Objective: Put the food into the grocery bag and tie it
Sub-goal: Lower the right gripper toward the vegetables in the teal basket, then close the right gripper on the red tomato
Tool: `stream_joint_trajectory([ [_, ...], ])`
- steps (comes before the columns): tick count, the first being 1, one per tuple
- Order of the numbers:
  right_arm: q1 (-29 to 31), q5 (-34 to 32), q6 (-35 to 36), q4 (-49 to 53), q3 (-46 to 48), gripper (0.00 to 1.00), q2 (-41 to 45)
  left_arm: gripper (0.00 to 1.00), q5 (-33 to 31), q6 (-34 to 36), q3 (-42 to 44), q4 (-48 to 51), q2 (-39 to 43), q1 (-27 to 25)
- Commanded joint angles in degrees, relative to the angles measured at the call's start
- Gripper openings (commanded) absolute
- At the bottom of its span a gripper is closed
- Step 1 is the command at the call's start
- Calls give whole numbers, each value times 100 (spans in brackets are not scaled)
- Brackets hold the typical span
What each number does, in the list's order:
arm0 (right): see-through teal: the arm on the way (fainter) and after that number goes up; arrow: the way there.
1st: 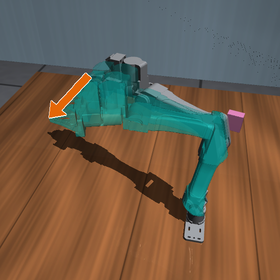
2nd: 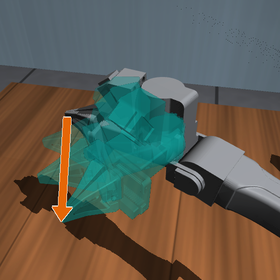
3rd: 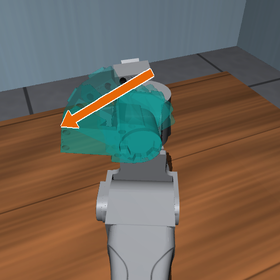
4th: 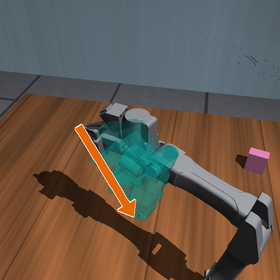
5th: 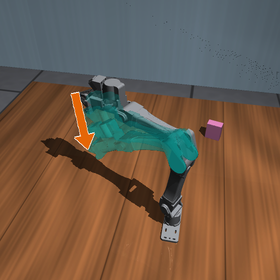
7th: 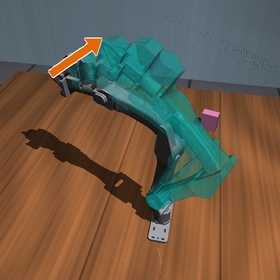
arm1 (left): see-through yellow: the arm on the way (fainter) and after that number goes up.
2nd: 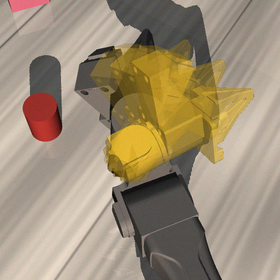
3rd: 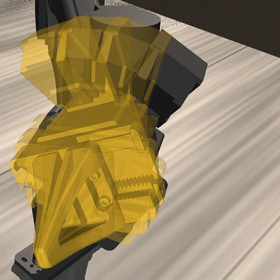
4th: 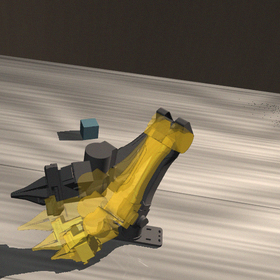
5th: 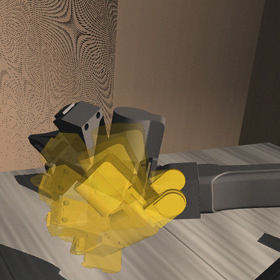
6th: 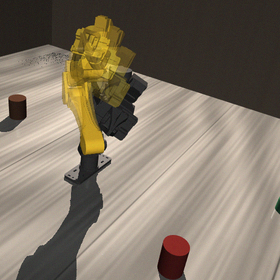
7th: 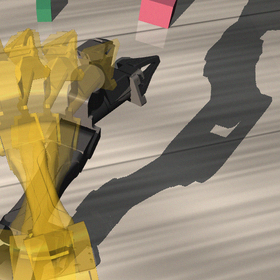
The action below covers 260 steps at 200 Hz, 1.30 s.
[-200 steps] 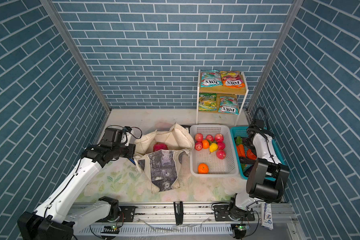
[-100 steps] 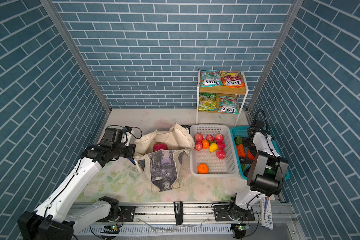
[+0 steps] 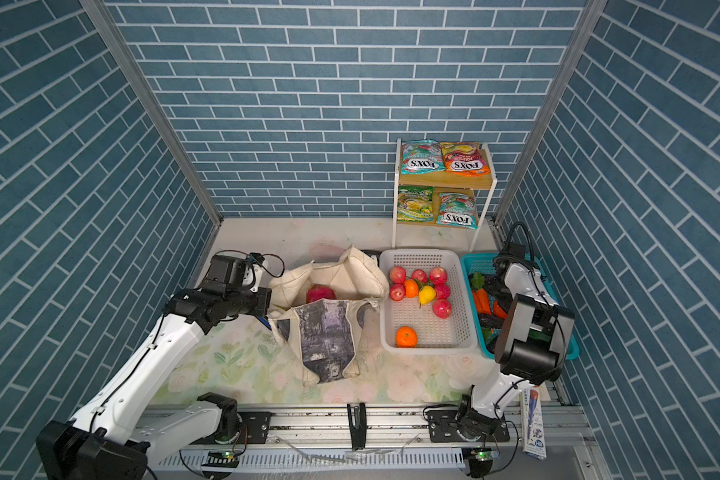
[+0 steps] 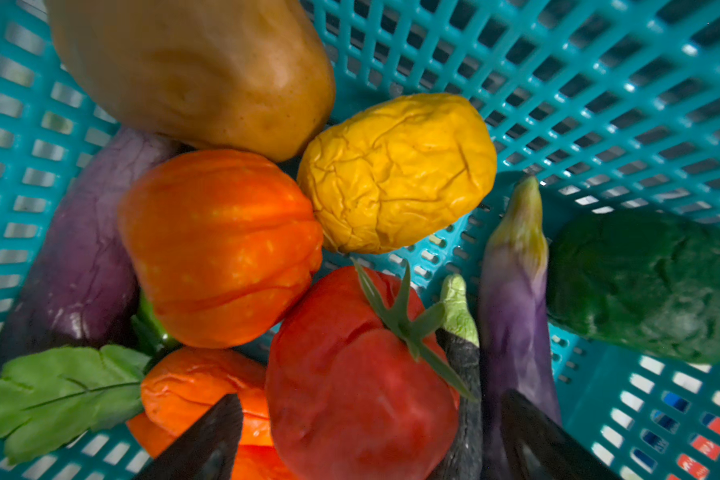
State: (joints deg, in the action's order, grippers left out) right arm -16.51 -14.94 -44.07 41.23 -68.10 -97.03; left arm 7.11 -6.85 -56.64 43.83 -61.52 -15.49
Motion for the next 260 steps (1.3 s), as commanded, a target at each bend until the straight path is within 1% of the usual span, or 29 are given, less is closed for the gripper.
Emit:
stream_joint_trajectory([
  [1,-36,-104,-295,60,91,98,-95,5,27,8,13,64,-45,28],
  [44,-85,-115,-319,52,111,98,-197,4,17,4,22,64,-42,28],
  [88,-135,2,-330,-129,193,93,-272,5,27,8,13,64,-67,28],
  [129,-169,178,-330,-271,254,82,-251,4,27,8,13,64,-63,28],
  [167,-203,246,-261,-372,330,69,-91,5,27,8,7,66,-71,28],
  [191,-229,278,-128,-362,343,62,37,5,26,8,4,64,-66,28],
  [216,-258,399,153,-268,358,48,335,4,27,8,13,64,-49,28],
  [227,-258,404,226,-218,389,46,535,5,36,8,5,64,-53,28],
  [260,-261,400,364,-113,629,45,1390,5,35,8,4,68,-36,28],
])
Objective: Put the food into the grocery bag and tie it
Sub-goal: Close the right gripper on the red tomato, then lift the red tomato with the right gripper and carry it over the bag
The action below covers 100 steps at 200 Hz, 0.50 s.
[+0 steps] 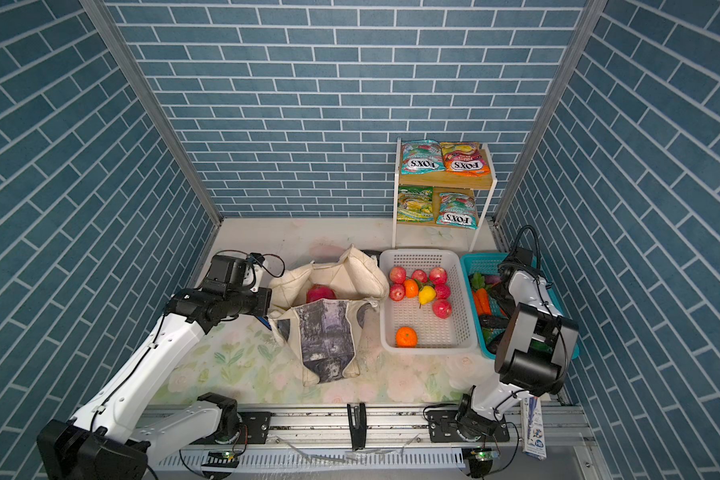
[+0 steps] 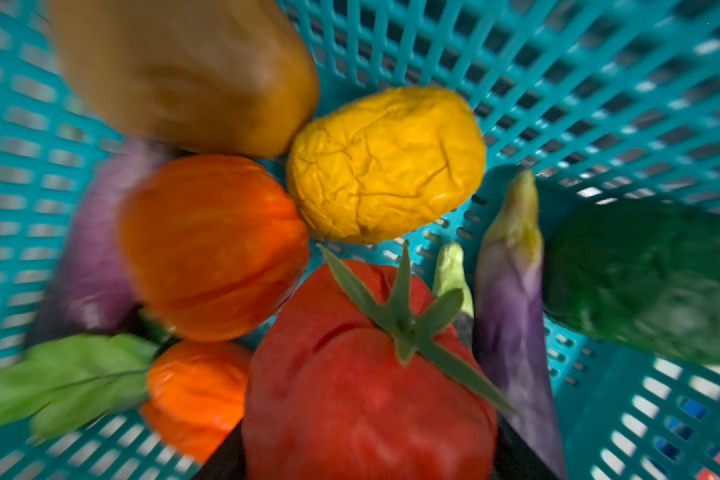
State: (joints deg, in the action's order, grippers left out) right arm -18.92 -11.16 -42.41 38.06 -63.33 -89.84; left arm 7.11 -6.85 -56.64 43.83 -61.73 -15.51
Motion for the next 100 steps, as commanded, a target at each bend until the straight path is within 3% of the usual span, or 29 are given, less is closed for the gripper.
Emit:
stream_joint_trajectory([
  [1,-18,24,202,198,158,45,684,5,35,8,4,70,-14,30],
  [24,-16,332,207,267,317,45,1287,5,36,8,11,69,-1,30],
  [68,77,1735,-85,306,388,45,2225,5,47,0,4,56,0,30],
  [100,759,2092,-193,263,147,45,2660,5,51,0,4,55,8,30],
])
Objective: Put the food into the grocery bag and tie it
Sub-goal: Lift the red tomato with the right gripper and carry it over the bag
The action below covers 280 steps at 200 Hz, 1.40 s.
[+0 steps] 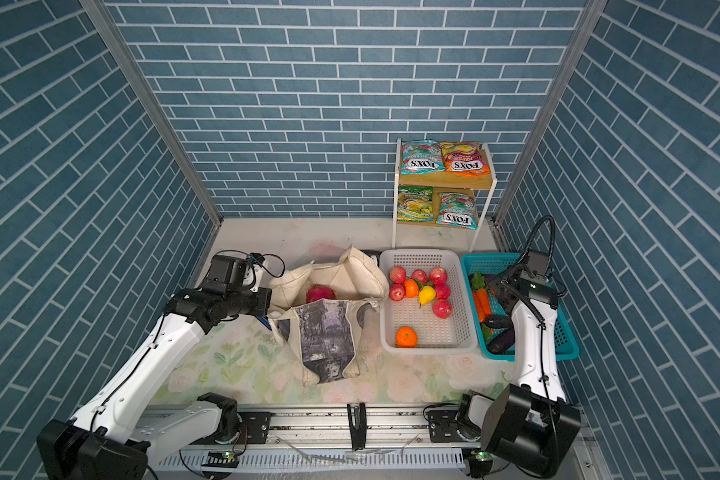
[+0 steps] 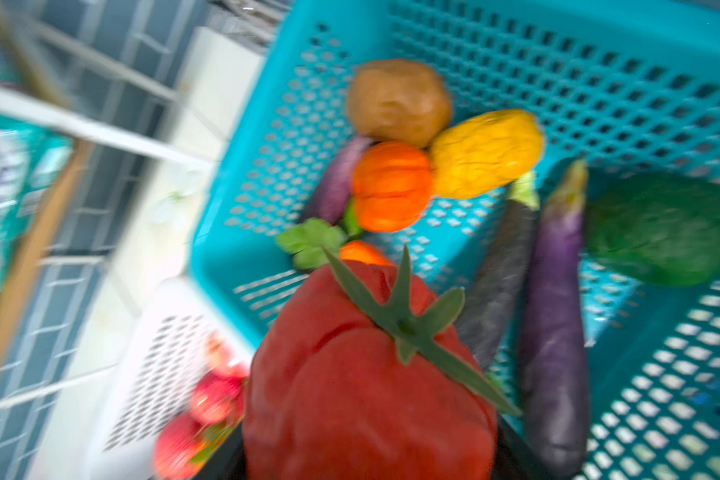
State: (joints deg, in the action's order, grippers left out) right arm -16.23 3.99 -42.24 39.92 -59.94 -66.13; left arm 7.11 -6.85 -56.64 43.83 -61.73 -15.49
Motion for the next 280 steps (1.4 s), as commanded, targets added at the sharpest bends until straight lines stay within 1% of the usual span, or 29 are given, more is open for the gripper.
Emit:
stream_joint_trajectory([
  [1,507,582,-208,73,-206,45,300,5,48,0,4,59,6,28],
  [19,1153,585,-227,37,-451,44,371,5,62,0,4,55,17,28],
  [46,2137,585,-294,-75,-822,43,263,5,62,0,13,55,33,28],
  [67,2965,347,-272,-103,-1177,41,75,4,62,0,13,55,43,28],
  [104,4377,-170,-39,-97,-1897,39,-432,5,57,0,22,51,50,28],
  [127,5166,-197,186,-125,-2346,39,-904,5,52,0,22,55,25,28],
  [148,5710,-176,401,-73,-2762,39,-1373,5,44,0,22,55,16,28],
  [162,5943,50,534,-144,-2943,39,-1694,5,53,0,22,55,20,28],
  [171,6081,70,540,-160,-3064,39,-1906,5,50,0,22,55,17,28],
  [174,6130,232,541,-156,-3108,39,-1981,5,53,0,22,59,21,28],
  [180,6231,304,562,-142,-3206,39,-2117,5,39,0,22,55,21,28],
  [226,6894,393,1059,509,-4165,39,-2974,5,31,0,22,64,39,28],
  [257,7049,434,1224,760,-4377,39,-3225,5,27,0,22,64,59,28],
  [280,7079,629,1314,839,-4385,39,-3316,4,33,-1,22,57,32,28],
])
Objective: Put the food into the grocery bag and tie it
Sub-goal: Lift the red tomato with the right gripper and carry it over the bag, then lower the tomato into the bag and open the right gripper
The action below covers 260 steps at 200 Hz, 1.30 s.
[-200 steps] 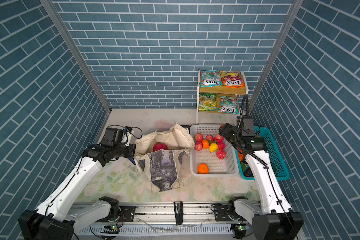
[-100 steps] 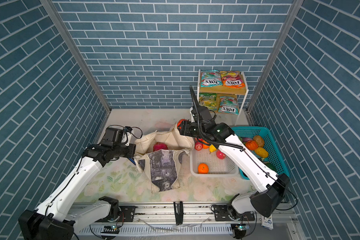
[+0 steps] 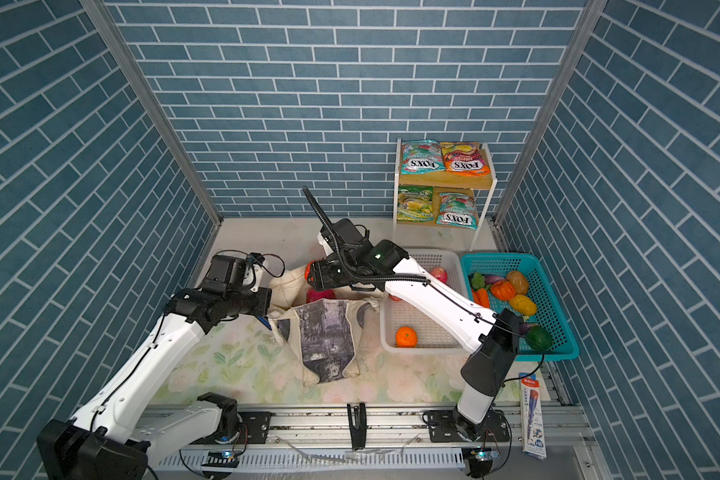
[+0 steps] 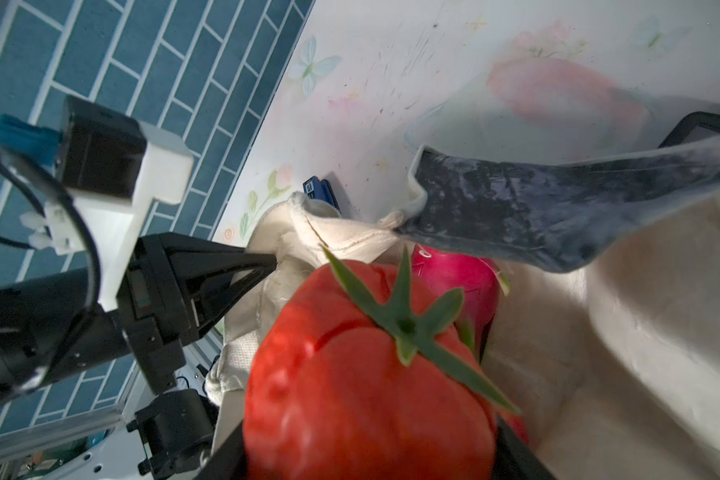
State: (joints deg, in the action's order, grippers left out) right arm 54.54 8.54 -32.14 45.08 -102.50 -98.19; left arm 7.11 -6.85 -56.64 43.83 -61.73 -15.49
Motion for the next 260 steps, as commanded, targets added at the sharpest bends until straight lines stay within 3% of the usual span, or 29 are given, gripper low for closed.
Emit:
stream_joint_trajectory([
  [1,2,175,304,329,-130,39,-111,4,30,-1,26,56,40,28],
  [260,-238,-250,744,817,-409,45,-916,5,62,6,22,55,72,28],
])
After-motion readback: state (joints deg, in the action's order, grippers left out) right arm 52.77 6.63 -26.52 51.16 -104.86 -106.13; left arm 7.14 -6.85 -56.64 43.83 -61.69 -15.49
